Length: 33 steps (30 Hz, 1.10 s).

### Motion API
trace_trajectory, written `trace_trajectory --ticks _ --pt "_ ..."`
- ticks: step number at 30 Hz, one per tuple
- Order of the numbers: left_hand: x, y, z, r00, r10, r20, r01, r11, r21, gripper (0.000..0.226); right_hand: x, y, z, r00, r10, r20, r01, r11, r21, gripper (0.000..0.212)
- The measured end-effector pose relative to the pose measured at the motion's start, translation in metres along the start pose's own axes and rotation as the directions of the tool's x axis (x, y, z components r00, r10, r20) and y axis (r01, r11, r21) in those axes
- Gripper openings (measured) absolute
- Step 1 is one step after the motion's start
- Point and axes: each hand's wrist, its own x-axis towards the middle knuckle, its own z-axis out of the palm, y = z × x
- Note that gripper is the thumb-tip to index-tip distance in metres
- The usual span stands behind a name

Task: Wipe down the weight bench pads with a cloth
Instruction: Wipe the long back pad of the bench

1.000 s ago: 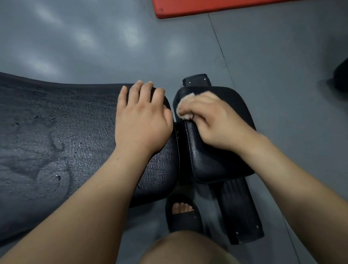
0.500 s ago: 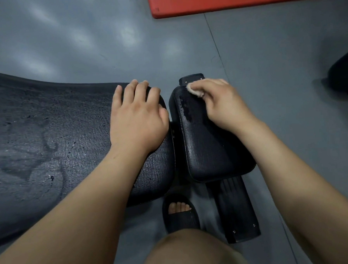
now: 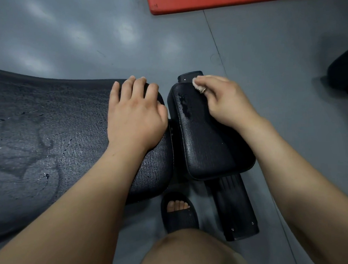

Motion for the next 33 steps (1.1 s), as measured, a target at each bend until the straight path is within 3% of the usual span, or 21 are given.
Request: trace_trajectory --ticks 2,8,16,21,28,33 --pt "-0.001 0.0 0.0 1.0 0.002 -0.002 -0.002 1.0 0.003 0.047 -0.002 0.007 -0.006 1.0 0.021 0.006 -0.021 1.0 0.006 0.035" --pt "-0.001 -0.001 0.0 1.0 0.004 -0.011 -0.004 1.0 -0.009 0.048 -0.022 0.023 -0.026 0.948 0.318 -0.012 -0.318 0.948 0.028 0.036" --pt "-0.002 -0.001 0.001 0.999 0.008 -0.04 -0.009 1.0 -0.011 0.049 -0.07 0.019 -0.022 0.938 0.337 -0.085 -0.338 0.941 0.009 0.038" --pt "-0.002 -0.001 0.001 0.999 0.008 -0.036 -0.009 1.0 -0.005 0.049 -0.102 0.009 -0.019 0.943 0.302 -0.142 -0.31 0.95 -0.041 0.04" --pt "-0.001 -0.001 0.001 0.999 0.007 -0.037 -0.007 1.0 -0.002 0.049 -0.06 -0.03 0.007 0.978 0.077 -0.195 -0.103 0.987 -0.124 0.026" --pt "-0.001 -0.002 0.002 0.999 0.011 -0.041 -0.012 1.0 -0.008 0.049 -0.045 -0.055 0.026 0.994 -0.029 -0.106 0.024 0.998 -0.054 0.039"
